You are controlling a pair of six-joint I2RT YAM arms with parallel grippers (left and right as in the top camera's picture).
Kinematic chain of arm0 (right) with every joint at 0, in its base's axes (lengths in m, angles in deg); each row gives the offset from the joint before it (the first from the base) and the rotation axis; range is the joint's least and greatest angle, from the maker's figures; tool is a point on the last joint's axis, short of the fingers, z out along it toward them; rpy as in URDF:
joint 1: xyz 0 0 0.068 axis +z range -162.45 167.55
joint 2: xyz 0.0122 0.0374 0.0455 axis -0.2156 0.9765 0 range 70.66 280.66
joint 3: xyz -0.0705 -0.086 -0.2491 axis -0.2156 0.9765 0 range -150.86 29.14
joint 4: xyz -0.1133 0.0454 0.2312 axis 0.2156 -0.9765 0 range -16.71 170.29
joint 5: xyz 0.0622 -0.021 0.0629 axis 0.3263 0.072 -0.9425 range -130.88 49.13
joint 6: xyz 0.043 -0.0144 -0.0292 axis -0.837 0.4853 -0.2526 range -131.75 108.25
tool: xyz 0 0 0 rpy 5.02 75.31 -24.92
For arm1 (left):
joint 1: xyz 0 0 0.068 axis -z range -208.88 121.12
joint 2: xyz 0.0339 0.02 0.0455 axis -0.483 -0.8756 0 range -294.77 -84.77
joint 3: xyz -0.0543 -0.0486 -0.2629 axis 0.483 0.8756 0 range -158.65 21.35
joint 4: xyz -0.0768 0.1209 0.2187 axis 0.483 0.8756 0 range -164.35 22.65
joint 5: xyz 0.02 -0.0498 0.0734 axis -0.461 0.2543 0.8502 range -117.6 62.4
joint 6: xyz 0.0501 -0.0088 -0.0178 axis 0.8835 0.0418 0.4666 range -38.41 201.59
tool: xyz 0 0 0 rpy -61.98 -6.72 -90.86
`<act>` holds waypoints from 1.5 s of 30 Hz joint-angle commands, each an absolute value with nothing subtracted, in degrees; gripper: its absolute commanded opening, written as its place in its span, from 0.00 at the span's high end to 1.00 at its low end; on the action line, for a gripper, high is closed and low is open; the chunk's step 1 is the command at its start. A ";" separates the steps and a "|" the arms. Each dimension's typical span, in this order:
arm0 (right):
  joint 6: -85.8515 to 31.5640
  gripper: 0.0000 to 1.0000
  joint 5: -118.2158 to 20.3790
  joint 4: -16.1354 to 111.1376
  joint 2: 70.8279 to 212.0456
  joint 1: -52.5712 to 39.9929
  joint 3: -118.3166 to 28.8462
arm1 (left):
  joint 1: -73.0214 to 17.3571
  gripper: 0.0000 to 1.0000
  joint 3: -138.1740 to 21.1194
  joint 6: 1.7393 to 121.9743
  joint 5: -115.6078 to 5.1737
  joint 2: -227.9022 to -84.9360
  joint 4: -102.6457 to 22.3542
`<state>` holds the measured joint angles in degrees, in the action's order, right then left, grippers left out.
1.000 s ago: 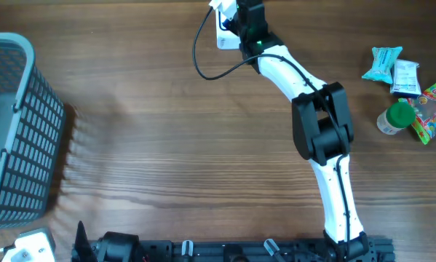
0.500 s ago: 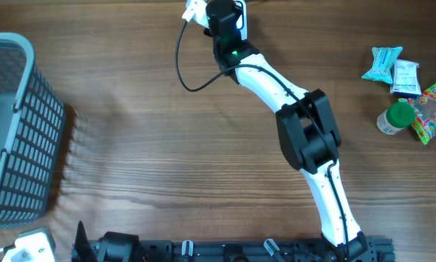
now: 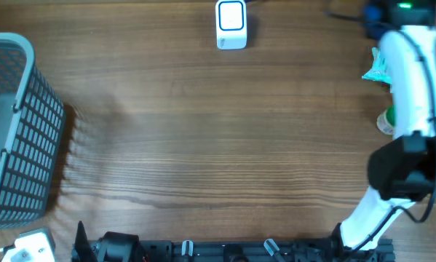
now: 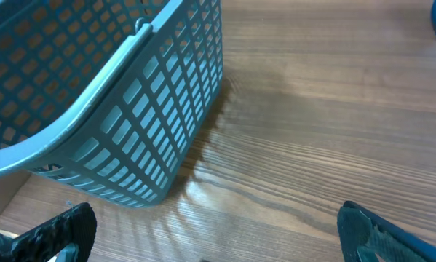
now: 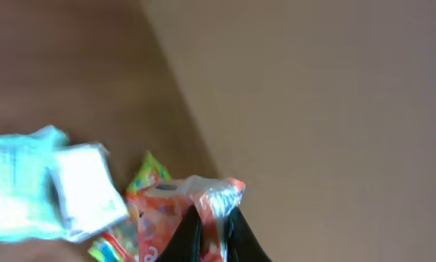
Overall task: Scan the item barcode
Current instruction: 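Carry the red-white box right and drop it by the Haribo bag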
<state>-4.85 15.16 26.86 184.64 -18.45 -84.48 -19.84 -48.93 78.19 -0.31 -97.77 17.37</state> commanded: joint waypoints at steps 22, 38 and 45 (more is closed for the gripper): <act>-23.93 0.00 -34.18 32.80 171.94 -46.43 -68.57 | -20.00 0.00 -48.82 77.69 -0.57 -97.18 17.28; -24.35 0.00 -58.79 22.55 136.20 -41.12 -68.57 | -20.00 0.00 -48.82 77.69 -0.57 -97.18 17.28; -24.70 0.00 -58.76 20.54 134.26 -40.81 -67.59 | -20.00 0.00 -48.82 77.69 -0.57 -97.18 17.28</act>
<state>-23.89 -57.61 20.76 136.22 -41.10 -67.98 -19.84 -48.93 78.19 -0.49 -97.77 17.39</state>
